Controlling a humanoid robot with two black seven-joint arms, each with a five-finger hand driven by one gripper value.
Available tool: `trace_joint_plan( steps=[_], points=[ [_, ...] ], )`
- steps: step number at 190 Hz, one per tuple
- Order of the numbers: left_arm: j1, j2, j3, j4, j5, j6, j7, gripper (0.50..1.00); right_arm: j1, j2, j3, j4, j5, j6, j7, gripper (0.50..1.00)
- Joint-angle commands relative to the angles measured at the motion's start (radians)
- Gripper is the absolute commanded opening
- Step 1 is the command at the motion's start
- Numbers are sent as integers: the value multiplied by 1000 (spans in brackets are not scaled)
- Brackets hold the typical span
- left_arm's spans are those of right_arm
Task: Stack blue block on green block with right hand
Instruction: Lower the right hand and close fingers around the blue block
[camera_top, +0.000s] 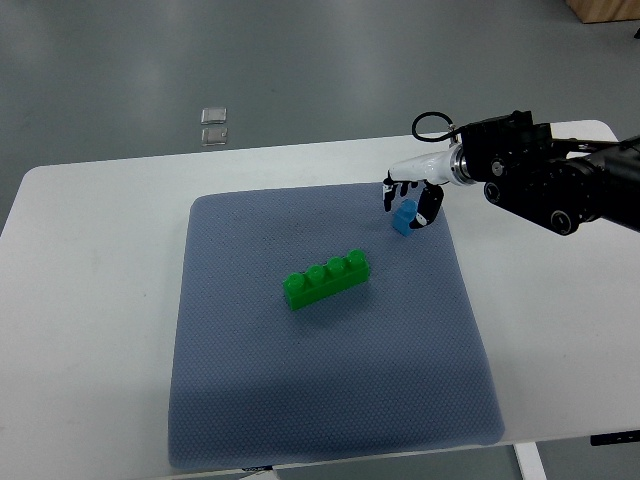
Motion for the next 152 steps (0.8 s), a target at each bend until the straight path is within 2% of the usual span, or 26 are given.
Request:
trace_joint_plan(
  steps=[1, 73, 90, 110, 112, 128, 152],
  points=[
    [0, 0, -3, 1, 0, 0, 0, 1000, -2, 2, 0, -2, 0, -1, 2, 770],
    [0, 0, -3, 1, 0, 0, 0, 1000, -11, 0, -2, -3, -8, -9, 4, 758],
    [0, 0, -3, 1, 0, 0, 0, 1000, -10, 0, -2, -3, -8, -8, 7, 725],
    [0, 0, -3, 1, 0, 0, 0, 1000, -10, 0, -2, -3, -8, -8, 7, 723],
    [0, 0, -3, 1, 0, 1, 0, 1000, -11, 0, -2, -3, -8, -9, 7, 709],
    [0, 0, -3, 1, 0, 0, 0, 1000, -11, 0, -2, -3, -9, -9, 8, 695],
    [0, 0, -3, 3, 0, 0, 1, 1000, -13, 0, -2, -3, -9, -9, 10, 686]
  ],
)
